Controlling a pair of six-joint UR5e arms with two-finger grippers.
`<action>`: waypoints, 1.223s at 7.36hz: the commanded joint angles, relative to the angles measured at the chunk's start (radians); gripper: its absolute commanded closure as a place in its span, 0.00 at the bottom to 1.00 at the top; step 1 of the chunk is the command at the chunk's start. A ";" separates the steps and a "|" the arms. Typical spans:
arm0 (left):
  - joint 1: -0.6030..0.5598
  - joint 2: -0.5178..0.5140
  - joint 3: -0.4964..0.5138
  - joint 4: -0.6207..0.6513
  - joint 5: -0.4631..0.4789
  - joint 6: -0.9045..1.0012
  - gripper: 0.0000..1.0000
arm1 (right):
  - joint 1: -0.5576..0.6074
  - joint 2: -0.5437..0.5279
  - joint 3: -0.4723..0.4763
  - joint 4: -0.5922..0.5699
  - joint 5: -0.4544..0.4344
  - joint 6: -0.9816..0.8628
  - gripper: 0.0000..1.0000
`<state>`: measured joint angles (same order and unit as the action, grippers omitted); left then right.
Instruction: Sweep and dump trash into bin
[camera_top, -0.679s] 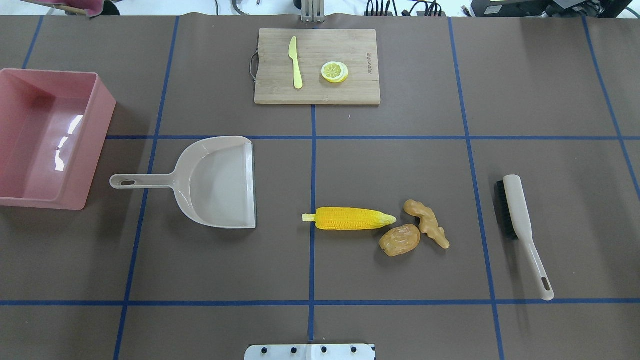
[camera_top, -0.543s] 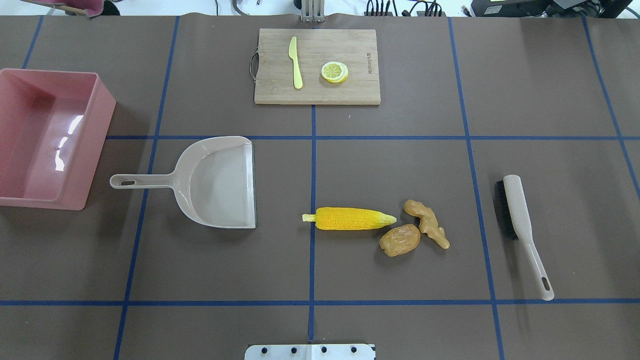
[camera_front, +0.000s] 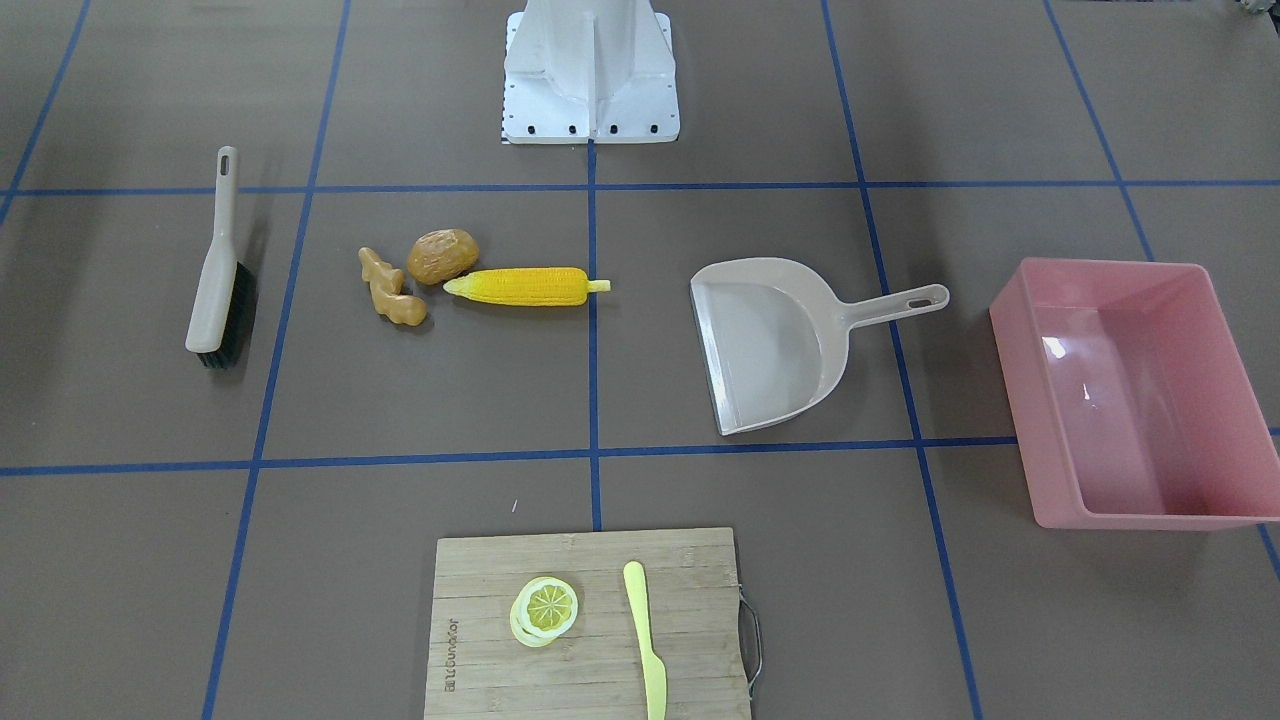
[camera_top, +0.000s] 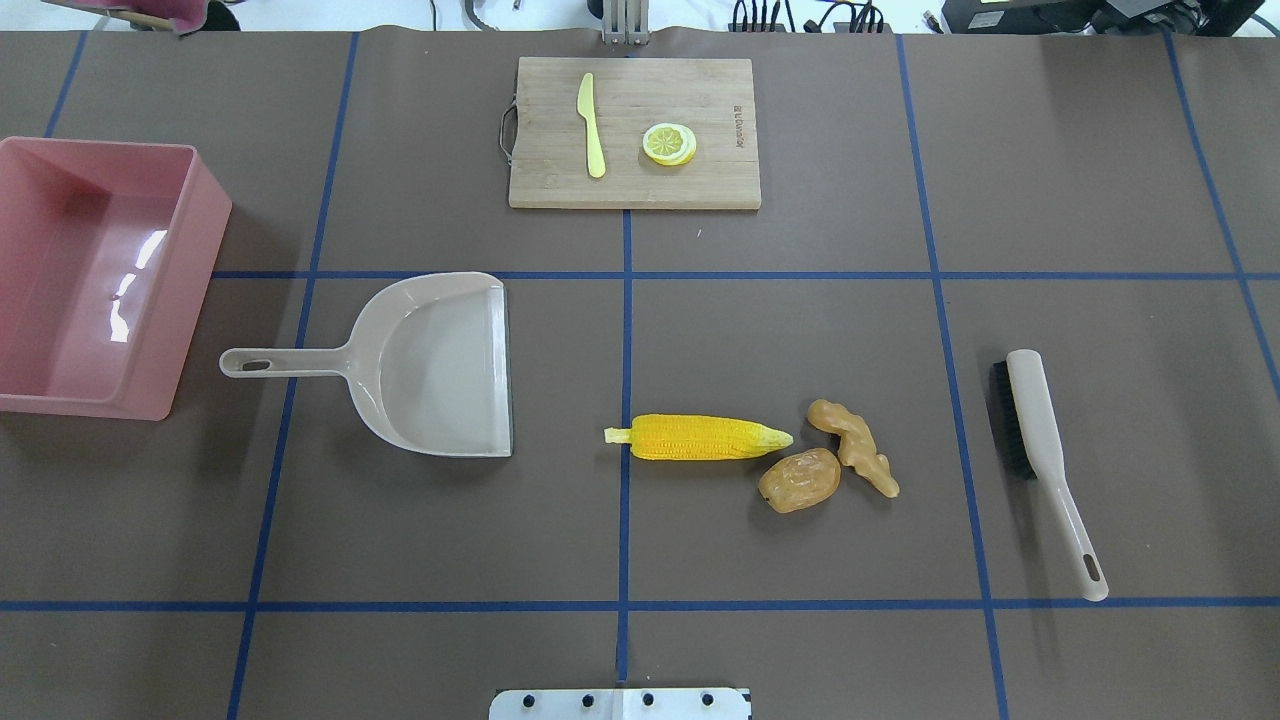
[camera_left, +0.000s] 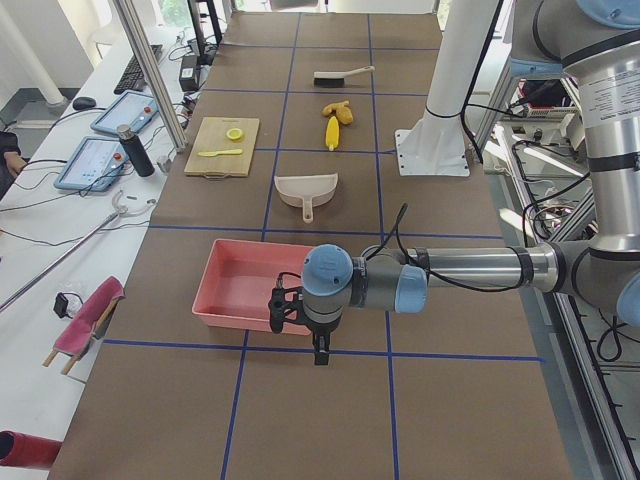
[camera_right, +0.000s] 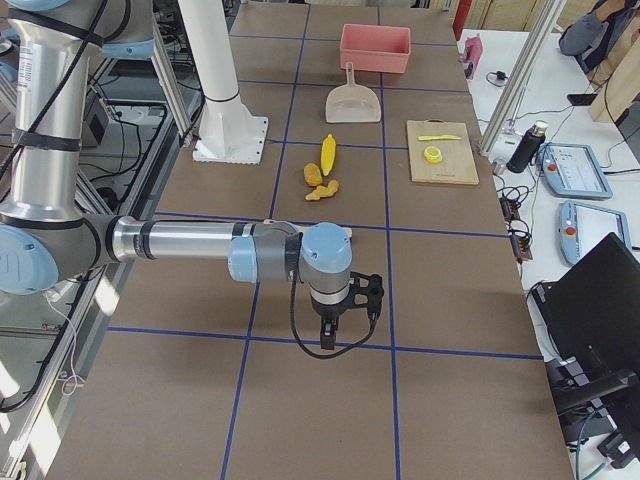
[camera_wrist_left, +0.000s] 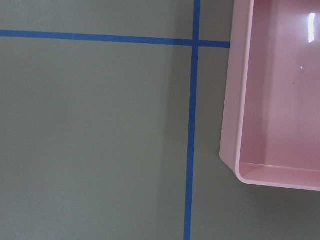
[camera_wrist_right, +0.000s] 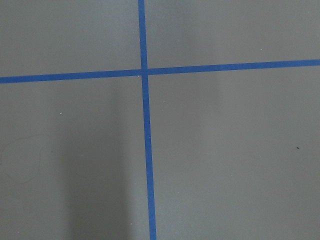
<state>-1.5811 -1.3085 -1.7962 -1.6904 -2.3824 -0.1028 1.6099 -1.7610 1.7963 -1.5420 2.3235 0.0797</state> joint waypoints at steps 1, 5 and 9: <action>-0.002 0.000 0.000 0.000 0.000 0.000 0.01 | 0.005 -0.009 0.009 0.000 -0.010 0.000 0.00; -0.002 0.000 -0.006 0.000 -0.004 0.000 0.01 | 0.002 -0.017 0.032 0.009 0.011 -0.006 0.00; -0.002 0.000 -0.006 0.000 -0.003 0.000 0.01 | -0.015 -0.038 0.031 0.068 0.043 0.009 0.00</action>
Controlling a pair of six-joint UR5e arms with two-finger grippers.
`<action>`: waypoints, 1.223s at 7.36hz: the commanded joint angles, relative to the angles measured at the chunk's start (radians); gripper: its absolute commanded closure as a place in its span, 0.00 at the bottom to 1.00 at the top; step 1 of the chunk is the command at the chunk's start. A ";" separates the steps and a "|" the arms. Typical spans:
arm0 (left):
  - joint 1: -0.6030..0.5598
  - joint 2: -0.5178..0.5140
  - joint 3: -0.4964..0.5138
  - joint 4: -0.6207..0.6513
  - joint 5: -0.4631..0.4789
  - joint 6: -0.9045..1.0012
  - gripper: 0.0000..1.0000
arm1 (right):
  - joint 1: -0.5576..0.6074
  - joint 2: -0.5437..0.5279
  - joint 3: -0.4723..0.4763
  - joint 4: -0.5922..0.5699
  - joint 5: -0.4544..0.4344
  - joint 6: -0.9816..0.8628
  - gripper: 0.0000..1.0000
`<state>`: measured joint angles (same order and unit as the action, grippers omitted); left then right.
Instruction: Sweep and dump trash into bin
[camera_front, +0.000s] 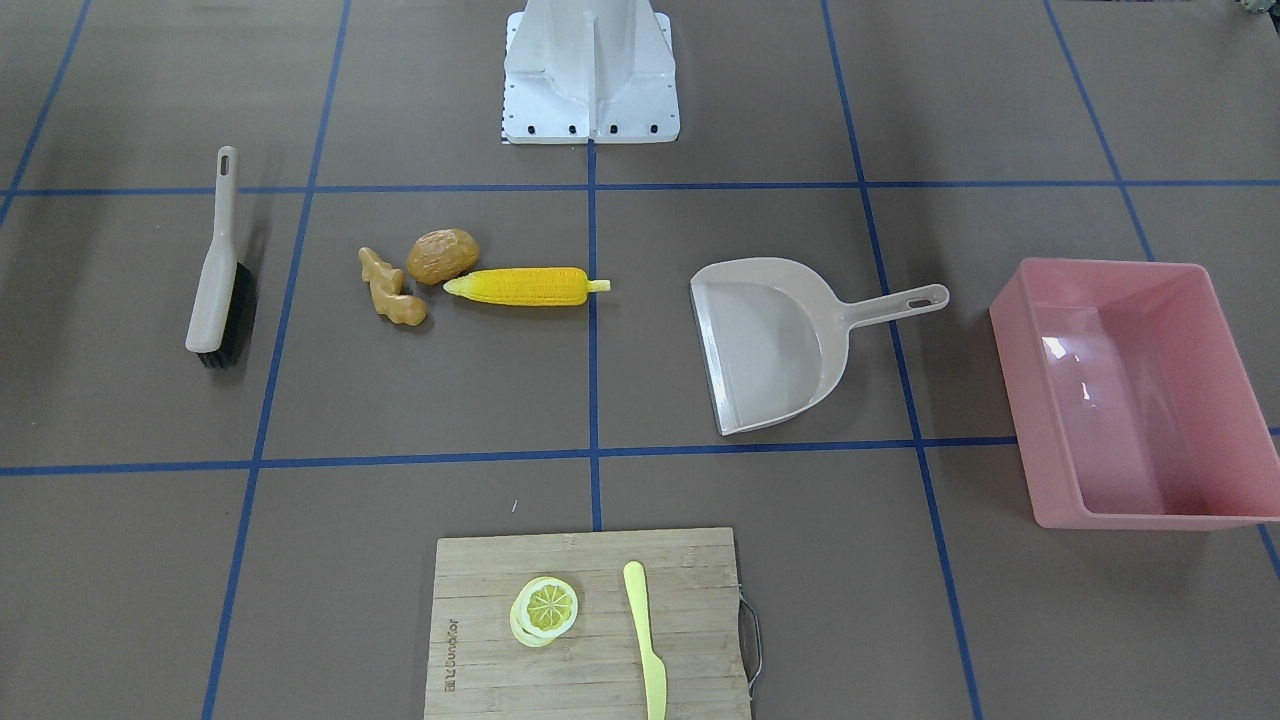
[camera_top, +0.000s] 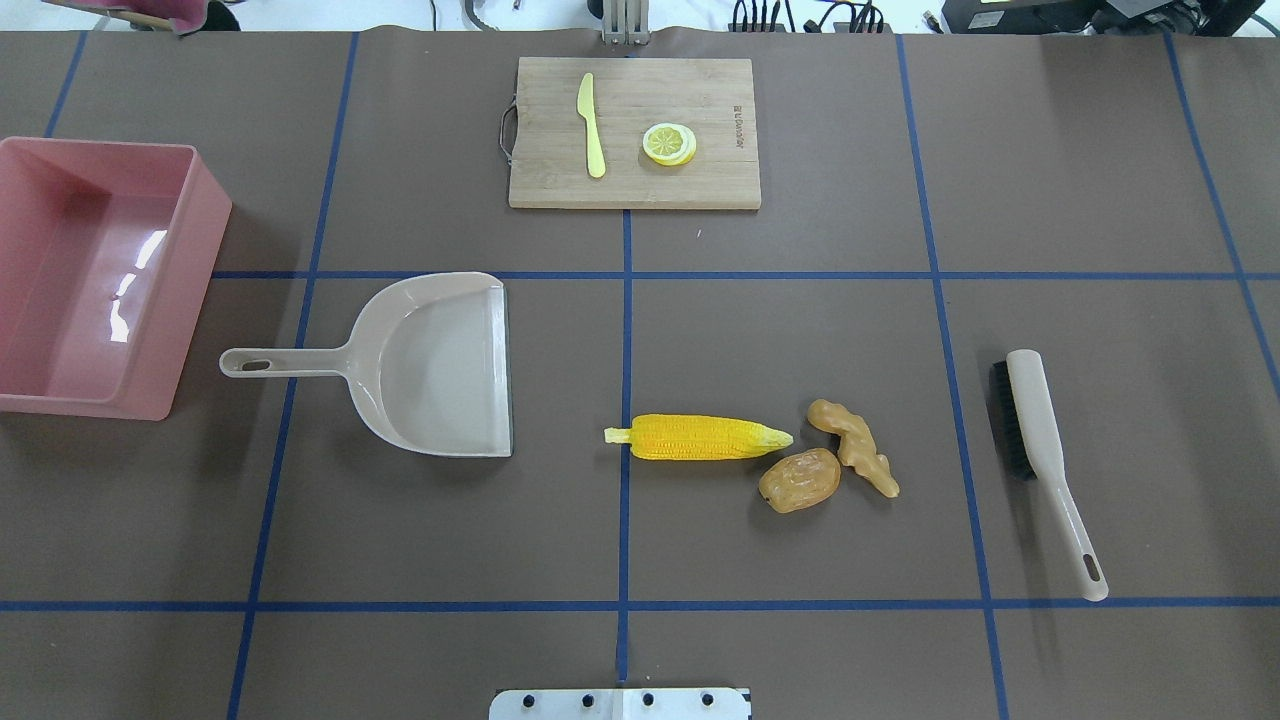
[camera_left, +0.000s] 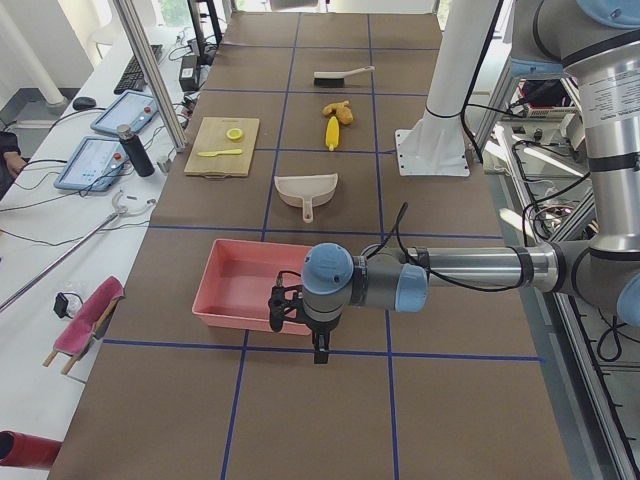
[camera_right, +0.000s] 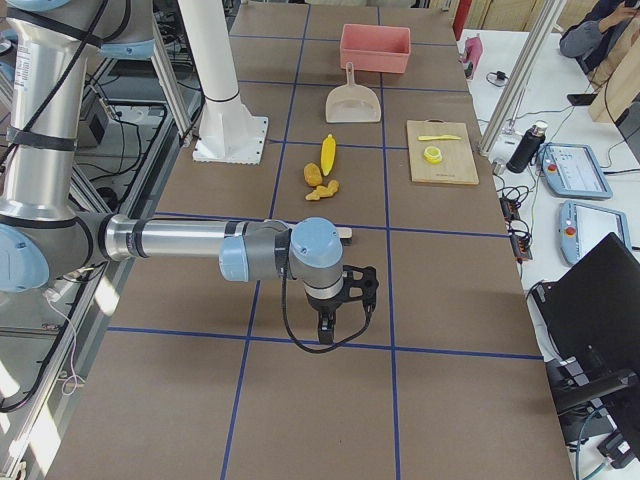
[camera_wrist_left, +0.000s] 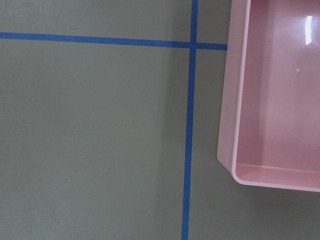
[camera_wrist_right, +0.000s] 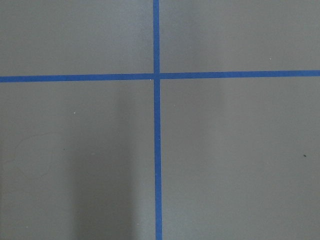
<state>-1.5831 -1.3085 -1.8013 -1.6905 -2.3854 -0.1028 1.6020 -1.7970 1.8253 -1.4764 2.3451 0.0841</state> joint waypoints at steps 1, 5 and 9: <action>0.000 0.000 0.003 -0.002 0.002 0.000 0.01 | -0.032 -0.004 -0.001 -0.005 0.070 0.011 0.00; 0.024 -0.029 -0.117 0.085 0.002 0.000 0.01 | -0.199 -0.028 0.104 0.005 0.099 0.237 0.00; 0.124 -0.214 -0.298 0.271 0.009 0.002 0.00 | -0.480 -0.084 0.222 0.151 0.181 0.628 0.00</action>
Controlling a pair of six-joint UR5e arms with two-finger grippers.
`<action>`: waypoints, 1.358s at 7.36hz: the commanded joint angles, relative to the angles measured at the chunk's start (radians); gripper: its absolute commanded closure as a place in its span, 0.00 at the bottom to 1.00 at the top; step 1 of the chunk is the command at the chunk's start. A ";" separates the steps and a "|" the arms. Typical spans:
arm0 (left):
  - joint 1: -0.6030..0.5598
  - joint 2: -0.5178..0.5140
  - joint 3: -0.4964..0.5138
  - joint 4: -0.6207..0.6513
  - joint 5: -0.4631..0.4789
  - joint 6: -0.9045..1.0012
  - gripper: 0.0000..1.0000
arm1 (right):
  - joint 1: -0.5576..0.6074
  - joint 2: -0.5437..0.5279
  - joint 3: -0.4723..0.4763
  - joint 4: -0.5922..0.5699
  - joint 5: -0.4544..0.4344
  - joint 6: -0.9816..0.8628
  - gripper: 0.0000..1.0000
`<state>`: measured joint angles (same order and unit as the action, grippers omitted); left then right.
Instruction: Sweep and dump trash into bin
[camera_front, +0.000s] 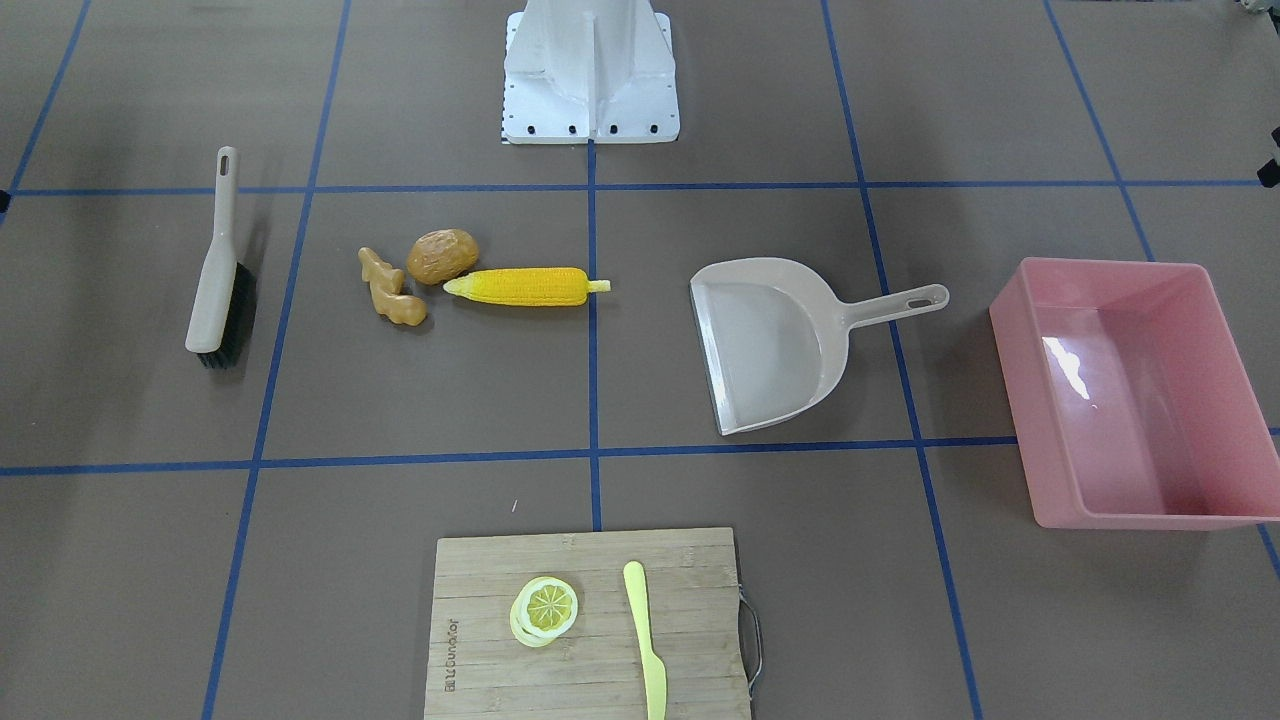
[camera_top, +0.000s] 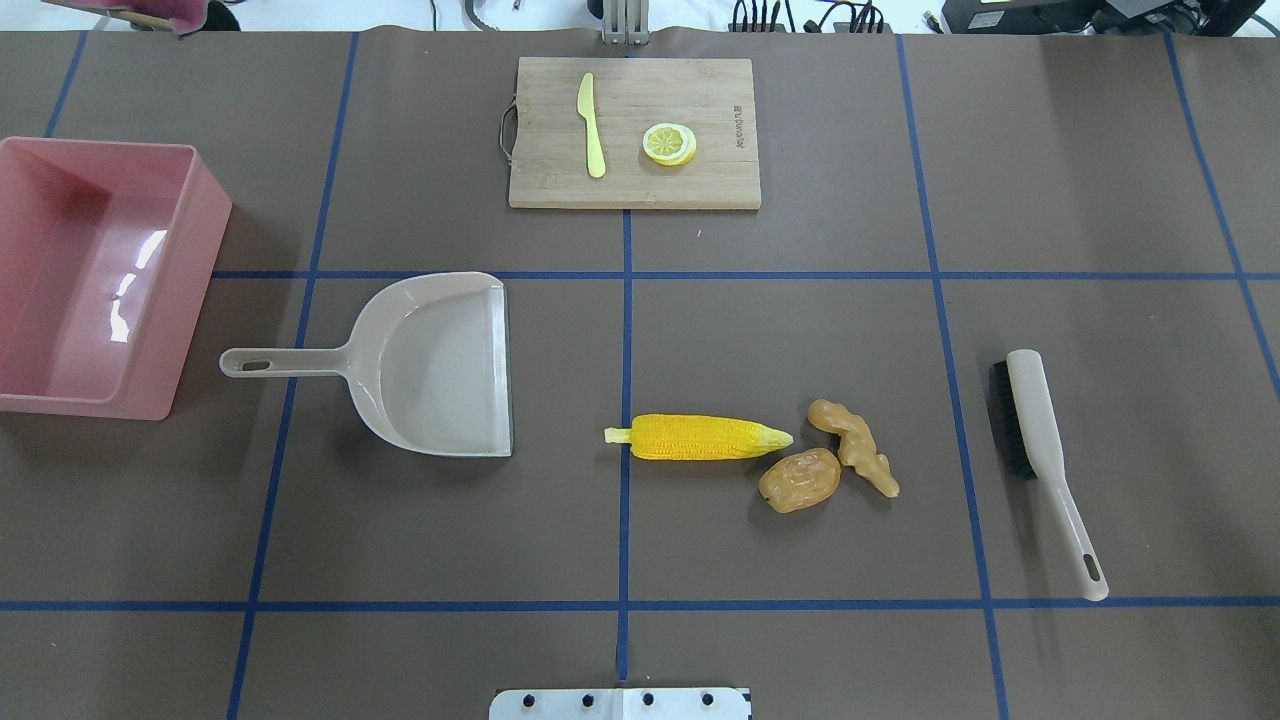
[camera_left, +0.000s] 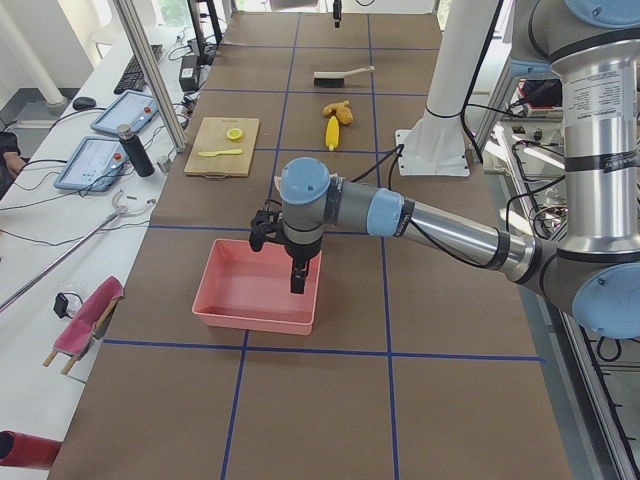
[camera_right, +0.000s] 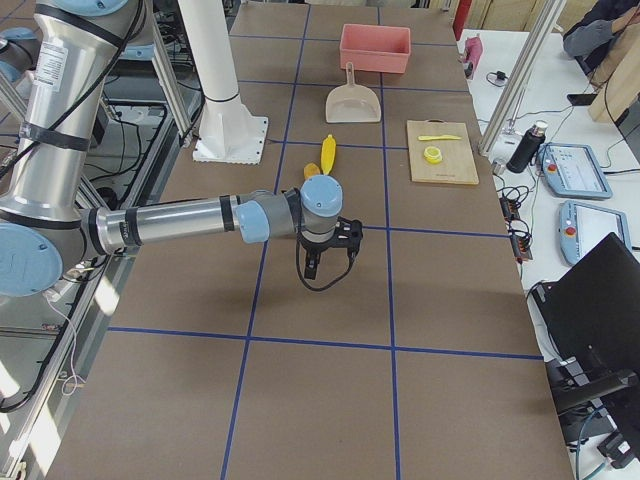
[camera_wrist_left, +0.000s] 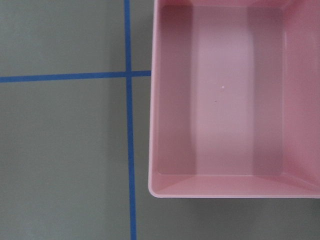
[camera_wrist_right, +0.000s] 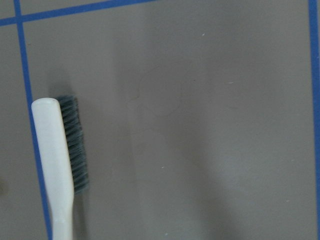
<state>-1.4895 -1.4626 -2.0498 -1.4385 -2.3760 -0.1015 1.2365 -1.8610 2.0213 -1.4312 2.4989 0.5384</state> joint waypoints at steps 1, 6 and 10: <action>0.069 -0.070 -0.123 0.088 0.001 -0.004 0.00 | -0.241 -0.030 0.024 0.244 0.003 0.346 0.01; 0.264 -0.341 -0.180 0.352 0.102 0.015 0.00 | -0.525 0.012 -0.015 0.416 -0.207 0.637 0.06; 0.446 -0.412 -0.161 0.360 0.240 0.409 0.00 | -0.564 0.057 -0.087 0.411 -0.212 0.641 0.19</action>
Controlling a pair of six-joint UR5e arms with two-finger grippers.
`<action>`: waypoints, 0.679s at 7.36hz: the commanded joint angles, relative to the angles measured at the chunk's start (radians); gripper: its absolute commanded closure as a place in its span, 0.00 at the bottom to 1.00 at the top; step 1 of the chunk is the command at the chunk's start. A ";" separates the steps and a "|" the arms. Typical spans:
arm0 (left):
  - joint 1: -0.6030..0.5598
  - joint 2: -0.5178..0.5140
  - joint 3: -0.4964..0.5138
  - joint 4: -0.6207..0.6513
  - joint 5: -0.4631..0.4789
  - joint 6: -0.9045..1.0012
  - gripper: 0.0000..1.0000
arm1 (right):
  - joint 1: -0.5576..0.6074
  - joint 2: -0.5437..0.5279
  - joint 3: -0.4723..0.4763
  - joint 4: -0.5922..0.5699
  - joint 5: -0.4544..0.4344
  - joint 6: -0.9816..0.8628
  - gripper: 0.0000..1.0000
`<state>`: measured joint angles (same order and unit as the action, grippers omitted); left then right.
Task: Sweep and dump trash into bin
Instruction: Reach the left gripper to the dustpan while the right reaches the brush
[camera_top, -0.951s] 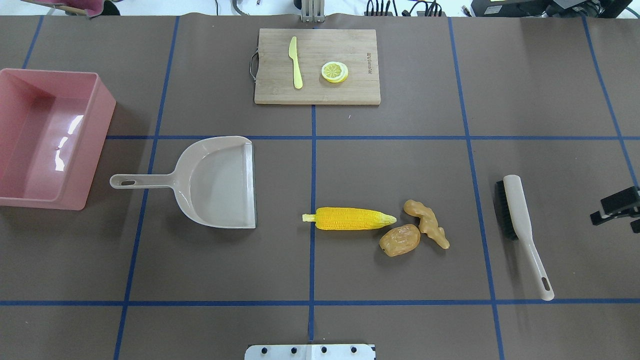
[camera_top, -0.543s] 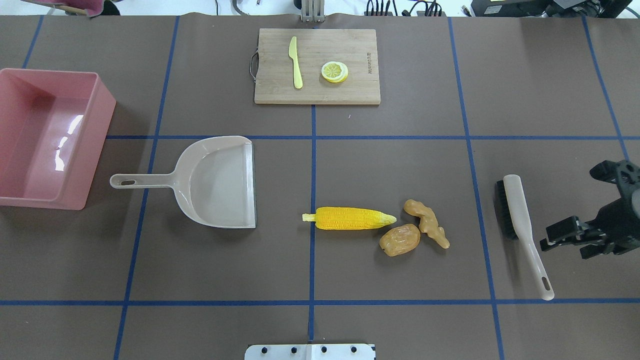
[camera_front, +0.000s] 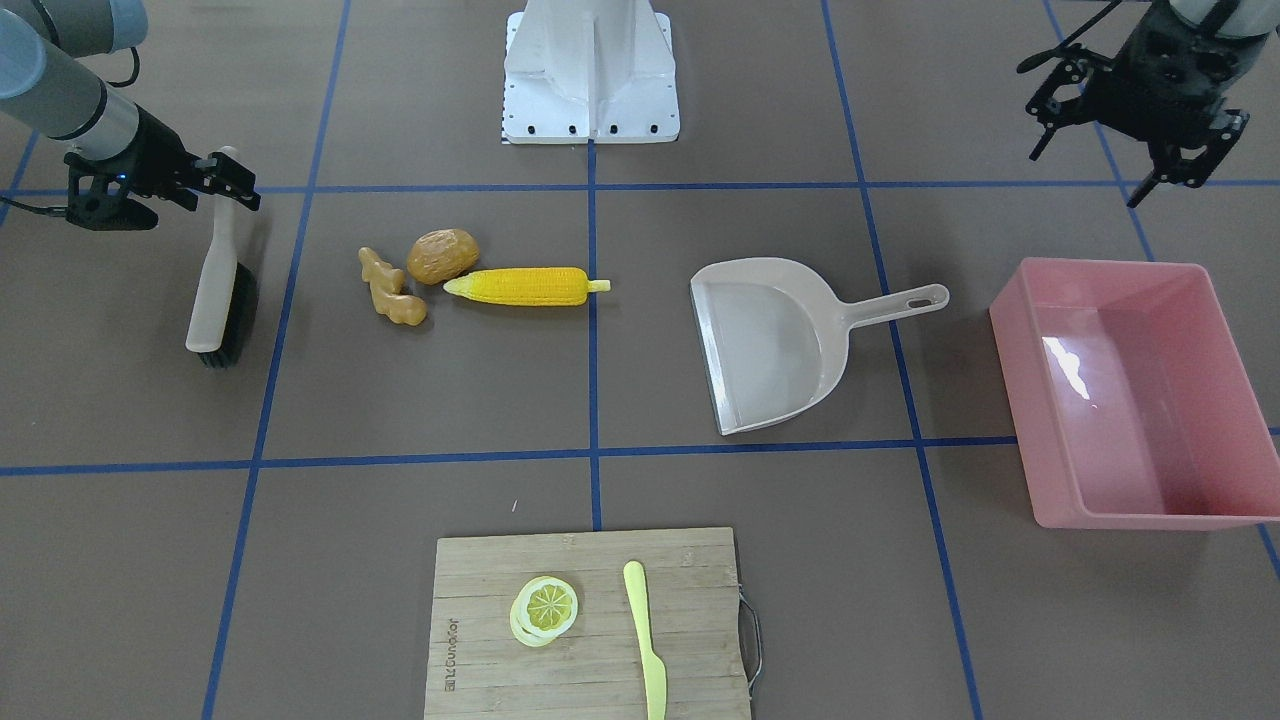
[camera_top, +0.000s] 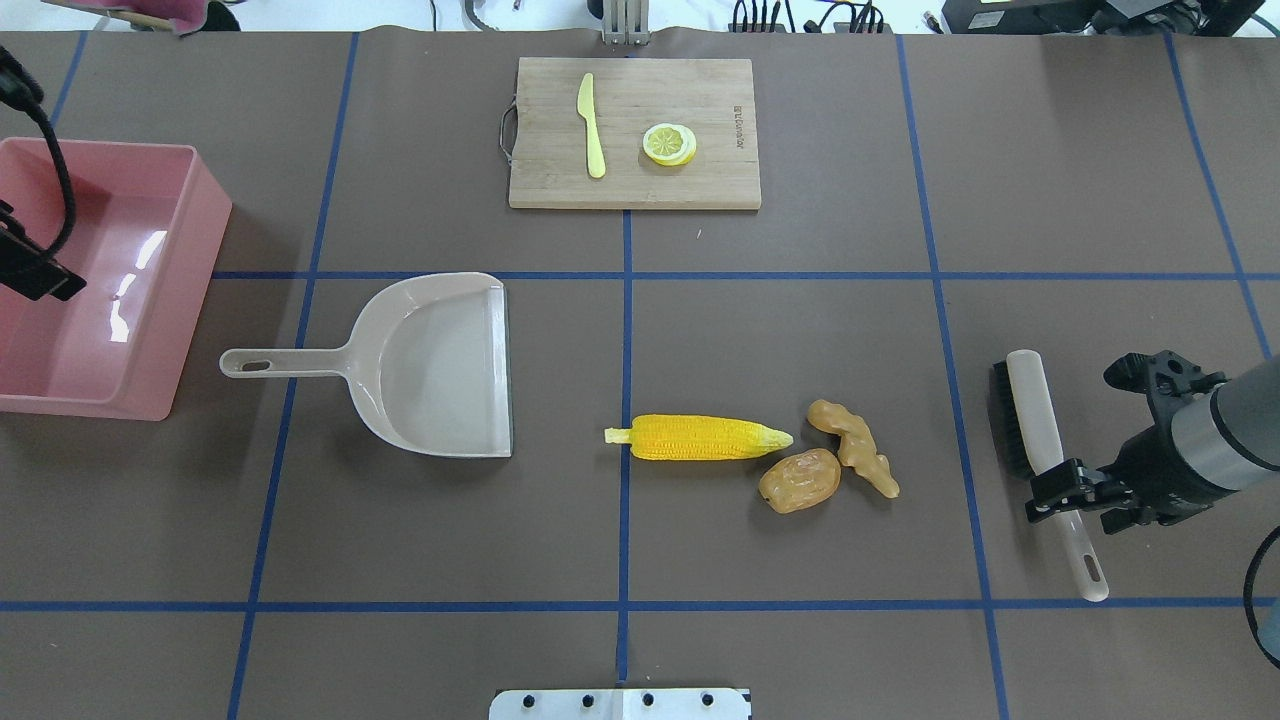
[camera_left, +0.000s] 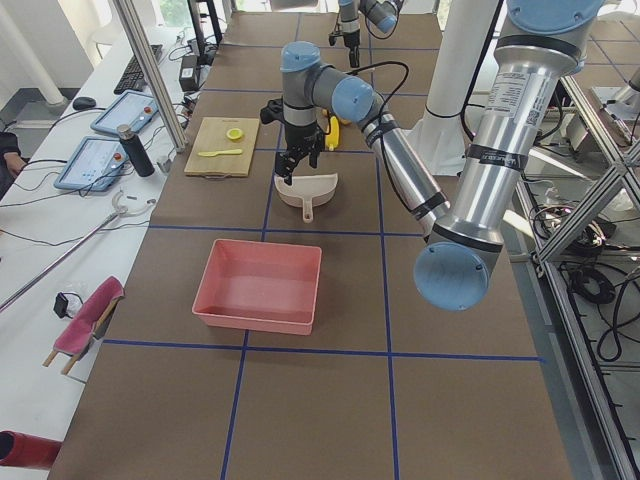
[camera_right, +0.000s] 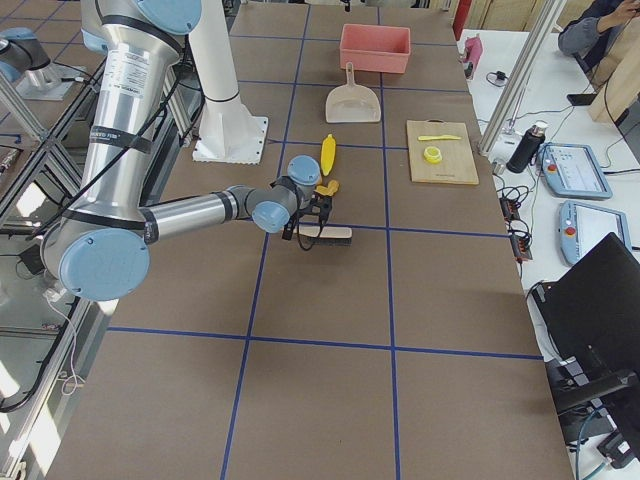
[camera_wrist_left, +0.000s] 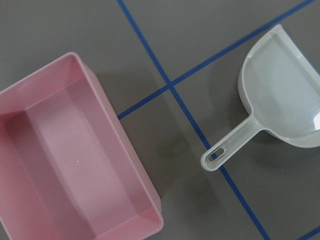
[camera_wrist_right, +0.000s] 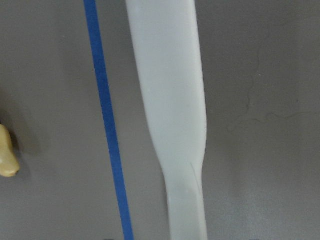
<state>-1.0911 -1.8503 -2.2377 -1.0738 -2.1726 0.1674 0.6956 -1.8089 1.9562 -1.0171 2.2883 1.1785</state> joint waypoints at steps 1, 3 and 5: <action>0.074 -0.033 0.067 -0.014 0.065 0.290 0.00 | -0.040 0.003 -0.029 -0.009 -0.001 0.001 0.25; 0.086 -0.026 0.188 -0.203 0.054 0.382 0.01 | -0.048 -0.004 -0.030 -0.009 0.002 0.003 0.39; 0.158 -0.010 0.261 -0.303 0.062 0.371 0.01 | -0.048 0.000 -0.029 -0.009 0.011 0.003 0.49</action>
<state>-0.9756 -1.8679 -2.0347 -1.2886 -2.1126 0.5334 0.6481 -1.8107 1.9270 -1.0261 2.2932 1.1811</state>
